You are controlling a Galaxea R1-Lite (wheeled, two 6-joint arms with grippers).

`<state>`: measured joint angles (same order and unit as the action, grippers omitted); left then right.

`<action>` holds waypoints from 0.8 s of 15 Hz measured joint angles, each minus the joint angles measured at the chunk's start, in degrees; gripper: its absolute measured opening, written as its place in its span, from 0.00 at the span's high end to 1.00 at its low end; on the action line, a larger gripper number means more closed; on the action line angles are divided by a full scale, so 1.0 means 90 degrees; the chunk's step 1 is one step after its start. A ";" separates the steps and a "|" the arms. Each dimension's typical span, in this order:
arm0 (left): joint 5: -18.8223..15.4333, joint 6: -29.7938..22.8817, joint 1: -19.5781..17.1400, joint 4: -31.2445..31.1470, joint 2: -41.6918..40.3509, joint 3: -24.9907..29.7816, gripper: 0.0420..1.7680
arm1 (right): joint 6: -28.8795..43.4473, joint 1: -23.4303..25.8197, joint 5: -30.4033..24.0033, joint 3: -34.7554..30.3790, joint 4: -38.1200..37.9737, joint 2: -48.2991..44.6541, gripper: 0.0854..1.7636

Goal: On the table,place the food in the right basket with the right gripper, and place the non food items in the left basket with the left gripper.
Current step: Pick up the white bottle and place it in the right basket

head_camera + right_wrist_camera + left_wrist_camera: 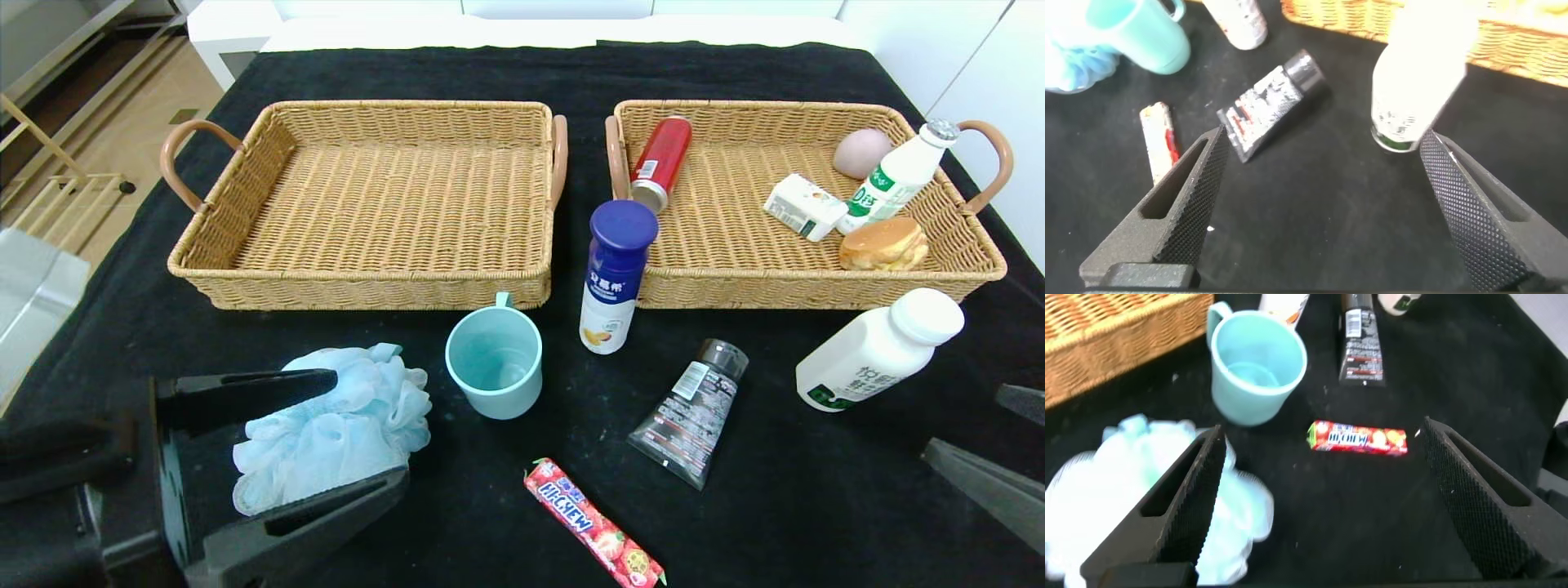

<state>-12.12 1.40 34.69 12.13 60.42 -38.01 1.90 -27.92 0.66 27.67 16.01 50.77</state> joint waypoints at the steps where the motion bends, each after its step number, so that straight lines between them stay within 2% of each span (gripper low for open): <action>1: 0.0009 -0.0003 0.0024 0.0012 0.0102 -0.0085 0.03 | 0.0003 -0.0022 -0.0003 0.0015 0.0007 0.0058 0.03; 5: 0.0037 -0.0107 0.0041 -0.0092 0.0265 -0.0165 0.03 | 0.0000 -0.0027 -0.0016 0.0033 0.0000 0.0198 0.03; 9: 0.0331 -0.0062 0.0024 -0.0034 0.0248 -0.0131 0.03 | -0.0007 0.0030 -0.0024 0.0037 0.0004 0.0268 0.03; 12: 0.0358 -0.0039 0.0022 -0.0084 0.0158 -0.0137 0.03 | -0.0007 0.0092 0.0031 0.0068 -0.0003 0.0305 0.03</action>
<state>-8.90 1.05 34.89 11.37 61.84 -39.24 1.84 -27.09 0.94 28.28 15.98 53.52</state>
